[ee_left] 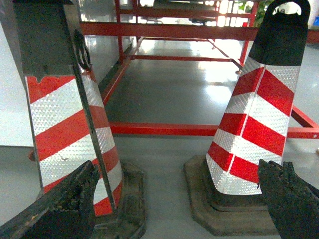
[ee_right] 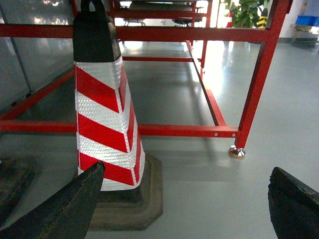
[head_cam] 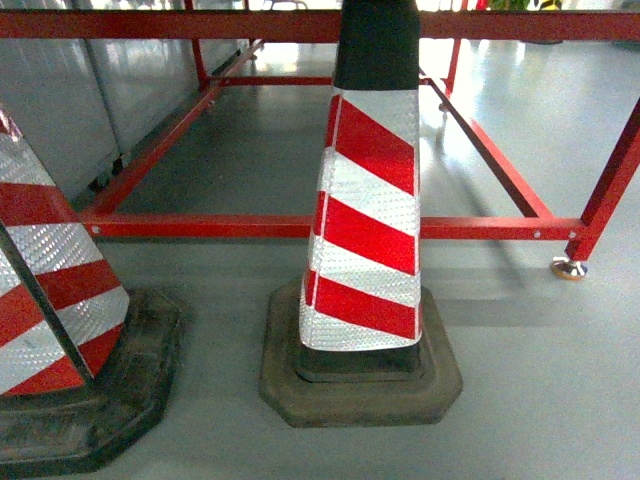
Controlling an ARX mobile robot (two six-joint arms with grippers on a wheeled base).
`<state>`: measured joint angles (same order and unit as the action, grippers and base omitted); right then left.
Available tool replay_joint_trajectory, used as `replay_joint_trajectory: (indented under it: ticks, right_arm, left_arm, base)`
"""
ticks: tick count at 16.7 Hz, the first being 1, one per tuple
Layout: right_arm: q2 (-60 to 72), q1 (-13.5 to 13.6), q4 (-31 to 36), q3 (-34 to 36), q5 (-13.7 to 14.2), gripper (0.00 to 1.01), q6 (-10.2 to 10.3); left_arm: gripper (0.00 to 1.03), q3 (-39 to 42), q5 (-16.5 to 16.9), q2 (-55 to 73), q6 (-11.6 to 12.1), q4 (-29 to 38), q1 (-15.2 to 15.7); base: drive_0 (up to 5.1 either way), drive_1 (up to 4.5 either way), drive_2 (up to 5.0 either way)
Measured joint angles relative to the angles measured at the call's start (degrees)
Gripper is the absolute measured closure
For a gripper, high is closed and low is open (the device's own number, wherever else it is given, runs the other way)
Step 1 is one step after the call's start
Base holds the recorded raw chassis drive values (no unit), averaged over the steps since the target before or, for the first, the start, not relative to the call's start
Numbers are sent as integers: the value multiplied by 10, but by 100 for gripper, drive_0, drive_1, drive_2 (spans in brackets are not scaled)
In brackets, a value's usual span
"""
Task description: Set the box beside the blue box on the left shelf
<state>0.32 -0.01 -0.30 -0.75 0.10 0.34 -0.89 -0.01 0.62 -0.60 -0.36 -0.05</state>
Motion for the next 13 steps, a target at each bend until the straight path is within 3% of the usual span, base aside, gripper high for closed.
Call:
replay_joint_trajectory:
  ticks: [13]
  right_arm:
    - [0,0,0,0,0,3,0]
  left_arm:
    - [5,0,0,0,0,0,0]
  base:
    - [0,0,0]
